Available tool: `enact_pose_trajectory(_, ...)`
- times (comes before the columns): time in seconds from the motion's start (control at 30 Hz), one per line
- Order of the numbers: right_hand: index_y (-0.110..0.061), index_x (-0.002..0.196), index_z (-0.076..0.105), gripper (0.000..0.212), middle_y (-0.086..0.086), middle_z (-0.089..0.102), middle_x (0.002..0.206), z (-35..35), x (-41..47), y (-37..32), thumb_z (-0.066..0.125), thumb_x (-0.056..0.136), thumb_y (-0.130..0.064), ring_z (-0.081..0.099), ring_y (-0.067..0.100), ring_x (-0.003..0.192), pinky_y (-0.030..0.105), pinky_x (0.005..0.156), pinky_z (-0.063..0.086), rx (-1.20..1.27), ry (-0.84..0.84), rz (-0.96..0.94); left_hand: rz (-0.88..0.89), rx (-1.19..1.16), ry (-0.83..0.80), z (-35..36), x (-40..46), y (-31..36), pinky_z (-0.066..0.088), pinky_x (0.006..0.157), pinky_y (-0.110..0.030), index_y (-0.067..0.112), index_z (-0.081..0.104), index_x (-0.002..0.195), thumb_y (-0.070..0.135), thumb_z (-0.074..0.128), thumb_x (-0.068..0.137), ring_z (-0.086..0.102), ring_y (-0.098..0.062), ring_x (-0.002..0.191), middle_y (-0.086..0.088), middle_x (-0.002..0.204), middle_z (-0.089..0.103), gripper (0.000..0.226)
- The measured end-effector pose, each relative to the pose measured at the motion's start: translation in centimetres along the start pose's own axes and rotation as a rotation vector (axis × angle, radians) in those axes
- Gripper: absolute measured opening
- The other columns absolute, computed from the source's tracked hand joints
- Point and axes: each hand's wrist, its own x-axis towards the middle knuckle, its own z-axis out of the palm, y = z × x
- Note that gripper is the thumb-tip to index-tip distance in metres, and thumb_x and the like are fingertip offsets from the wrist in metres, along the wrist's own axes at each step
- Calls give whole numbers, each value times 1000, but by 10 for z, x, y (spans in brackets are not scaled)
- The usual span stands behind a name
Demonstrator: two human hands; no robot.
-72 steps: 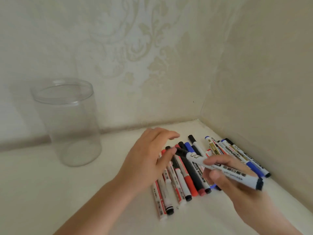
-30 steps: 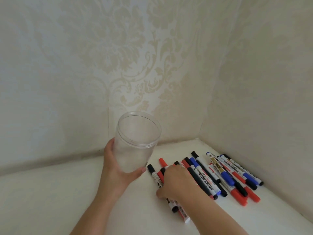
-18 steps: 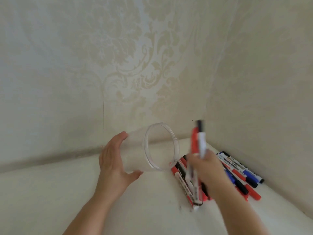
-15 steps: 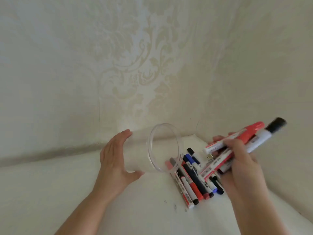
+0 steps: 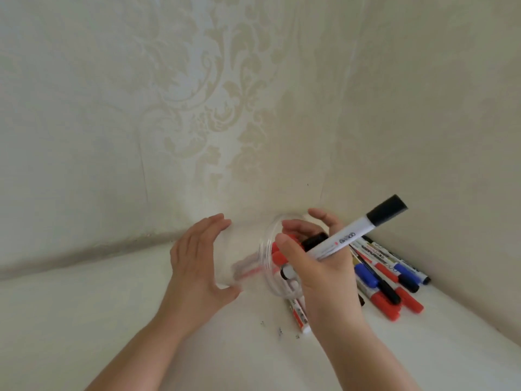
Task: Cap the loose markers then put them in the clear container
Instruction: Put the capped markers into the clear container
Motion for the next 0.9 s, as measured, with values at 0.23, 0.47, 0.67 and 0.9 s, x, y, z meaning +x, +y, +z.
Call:
enact_pose_trajectory(0.23,-38,90,48,35,-3,56,91,-1,6,3,74,67,-41,61,23,87,30,70,55,-298,19,-100,-73,-61,60,-1,0,4,14,105,-18,41,17,129,39,74,54,24,2,127,28,128,23,94)
enact_pose_trajectory(0.47,-38,84,45,49,-4,50,89,7,16,-5,74,51,-59,56,4,82,23,72,52,-533,5,-174,-213,-157,103,-9,-1,11,32,101,-46,36,21,126,30,78,47,25,3,111,35,111,19,98)
enact_pose_trajectory(0.67,-27,81,54,8,-9,53,79,4,21,-23,56,89,-26,47,1,67,11,63,40,-408,50,-373,-185,-177,45,-12,-5,8,30,105,-45,47,16,124,29,82,51,13,25,111,42,117,19,100)
enact_pose_trajectory(0.9,-37,82,54,16,-14,56,90,-42,31,-9,49,91,-24,52,-7,73,10,68,42,-806,-104,-203,-199,-248,74,-13,-4,0,31,105,-44,42,20,130,36,77,49,23,13,119,22,128,29,100)
